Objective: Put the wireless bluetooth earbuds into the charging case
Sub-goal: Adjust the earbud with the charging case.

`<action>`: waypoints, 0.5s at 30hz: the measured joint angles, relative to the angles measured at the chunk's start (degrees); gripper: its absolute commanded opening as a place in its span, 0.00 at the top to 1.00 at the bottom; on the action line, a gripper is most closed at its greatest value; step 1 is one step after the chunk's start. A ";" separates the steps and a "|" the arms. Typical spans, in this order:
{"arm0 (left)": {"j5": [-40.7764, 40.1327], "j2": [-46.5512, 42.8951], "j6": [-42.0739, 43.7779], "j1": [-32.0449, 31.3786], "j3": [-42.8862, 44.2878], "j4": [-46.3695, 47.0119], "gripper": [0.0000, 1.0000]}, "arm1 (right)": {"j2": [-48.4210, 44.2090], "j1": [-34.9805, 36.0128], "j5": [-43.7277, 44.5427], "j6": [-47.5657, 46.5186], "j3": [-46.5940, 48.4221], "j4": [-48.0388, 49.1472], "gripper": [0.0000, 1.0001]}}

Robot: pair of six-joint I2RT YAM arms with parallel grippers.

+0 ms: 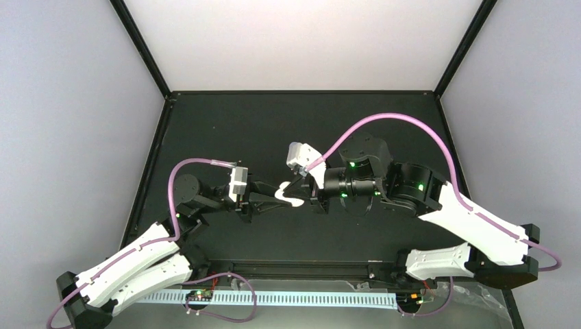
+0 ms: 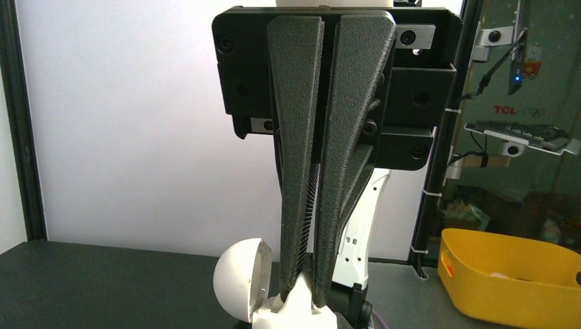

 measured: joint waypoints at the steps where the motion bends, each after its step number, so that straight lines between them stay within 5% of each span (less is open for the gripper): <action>1: -0.07 0.00 0.00 0.00 0.00 0.11 0.98 | -0.11 0.00 0.15 0.13 -0.04 0.13 0.99; 15: -0.46 0.00 0.00 0.00 0.00 0.57 0.98 | -4.61 0.00 1.81 1.33 -1.64 4.02 0.99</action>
